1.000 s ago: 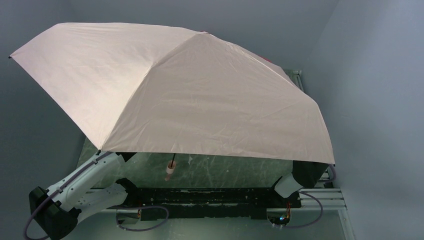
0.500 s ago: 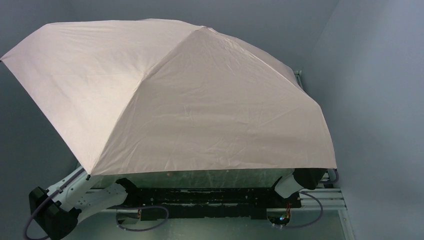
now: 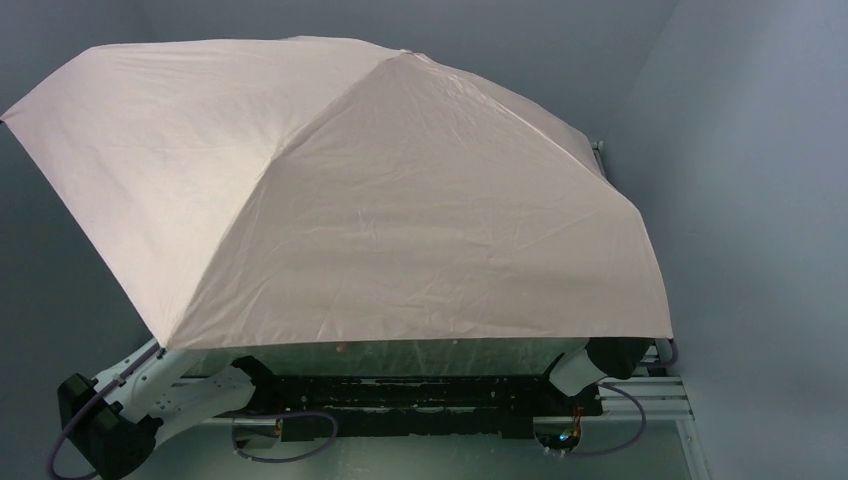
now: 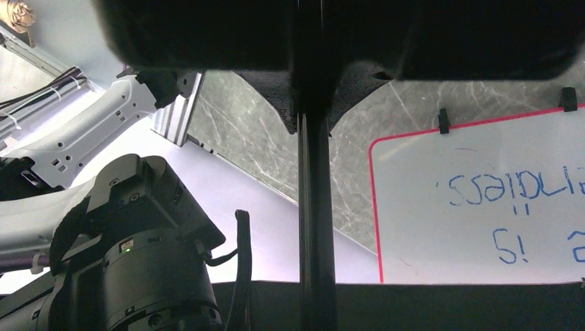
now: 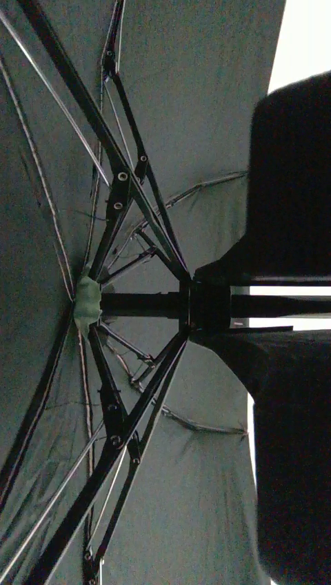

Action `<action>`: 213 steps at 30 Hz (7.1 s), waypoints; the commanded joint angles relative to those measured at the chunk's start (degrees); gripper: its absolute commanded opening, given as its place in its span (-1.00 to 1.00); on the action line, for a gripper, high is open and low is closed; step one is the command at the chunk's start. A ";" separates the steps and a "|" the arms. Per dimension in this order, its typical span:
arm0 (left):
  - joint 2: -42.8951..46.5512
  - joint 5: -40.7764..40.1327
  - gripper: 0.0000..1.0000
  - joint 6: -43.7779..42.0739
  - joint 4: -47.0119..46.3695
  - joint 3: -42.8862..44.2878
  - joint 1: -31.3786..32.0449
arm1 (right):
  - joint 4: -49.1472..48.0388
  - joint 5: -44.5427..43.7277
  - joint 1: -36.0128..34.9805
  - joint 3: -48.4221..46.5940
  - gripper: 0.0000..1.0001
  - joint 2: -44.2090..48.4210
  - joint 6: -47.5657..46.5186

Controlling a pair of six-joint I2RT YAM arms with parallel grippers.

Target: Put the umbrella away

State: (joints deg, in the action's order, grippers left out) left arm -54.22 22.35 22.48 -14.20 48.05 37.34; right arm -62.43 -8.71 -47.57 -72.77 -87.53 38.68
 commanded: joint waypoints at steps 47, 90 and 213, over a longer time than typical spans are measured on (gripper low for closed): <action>-2.15 4.48 -0.15 -1.90 -4.00 2.22 -0.34 | -1.68 -17.32 -10.45 8.26 -1.00 12.85 -11.08; -3.53 7.62 -0.90 -3.01 -3.92 2.58 -0.34 | 18.41 -22.71 -10.79 28.22 -1.00 19.68 -0.76; 1.72 -22.26 -0.91 -4.42 67.07 36.86 7.83 | 40.92 -26.07 -35.13 13.20 -1.00 13.85 17.23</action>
State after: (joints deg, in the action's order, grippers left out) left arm -54.17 8.16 16.78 49.74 78.59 46.41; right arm -22.70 -36.29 -76.97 -57.39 -71.66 59.79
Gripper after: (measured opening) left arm 0.099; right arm 0.260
